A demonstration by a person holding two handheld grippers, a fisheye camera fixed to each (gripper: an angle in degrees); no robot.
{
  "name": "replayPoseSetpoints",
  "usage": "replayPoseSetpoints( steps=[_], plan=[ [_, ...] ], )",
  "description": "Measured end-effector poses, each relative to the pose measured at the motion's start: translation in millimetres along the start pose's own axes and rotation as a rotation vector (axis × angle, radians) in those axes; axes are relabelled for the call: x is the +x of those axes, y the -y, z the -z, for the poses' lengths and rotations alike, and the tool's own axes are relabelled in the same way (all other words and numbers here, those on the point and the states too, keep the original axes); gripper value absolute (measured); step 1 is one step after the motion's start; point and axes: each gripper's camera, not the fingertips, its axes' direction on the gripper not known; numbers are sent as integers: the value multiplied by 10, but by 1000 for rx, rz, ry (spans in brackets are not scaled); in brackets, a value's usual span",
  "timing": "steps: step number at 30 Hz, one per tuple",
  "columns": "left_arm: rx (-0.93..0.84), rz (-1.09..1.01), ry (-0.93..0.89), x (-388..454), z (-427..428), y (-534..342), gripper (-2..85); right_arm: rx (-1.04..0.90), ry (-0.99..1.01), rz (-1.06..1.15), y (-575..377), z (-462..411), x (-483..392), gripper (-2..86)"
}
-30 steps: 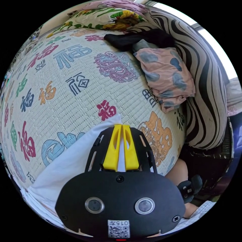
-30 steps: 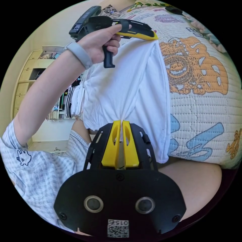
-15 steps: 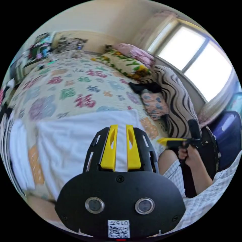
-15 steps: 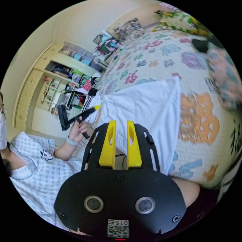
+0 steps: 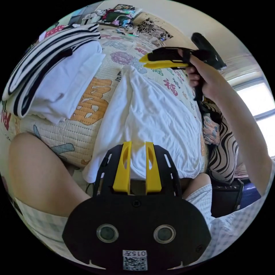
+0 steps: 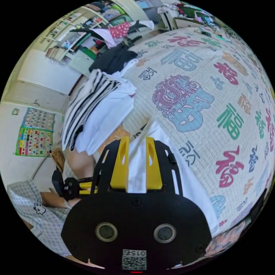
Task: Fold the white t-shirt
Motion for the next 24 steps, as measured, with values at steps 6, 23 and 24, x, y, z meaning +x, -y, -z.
replayPoseSetpoints(
  steps=[6,23,24],
  plan=[
    [-1,97,-114,-399,259,-85,0,-204,-122,-52,748,-975,199,-3],
    [-39,-50,-45,-731,1445,15,89,-312,-154,158,1720,-1901,344,101],
    [-90,-40,-38,-799,1415,86,94,-366,-181,183,1780,-2014,340,105]
  ],
)
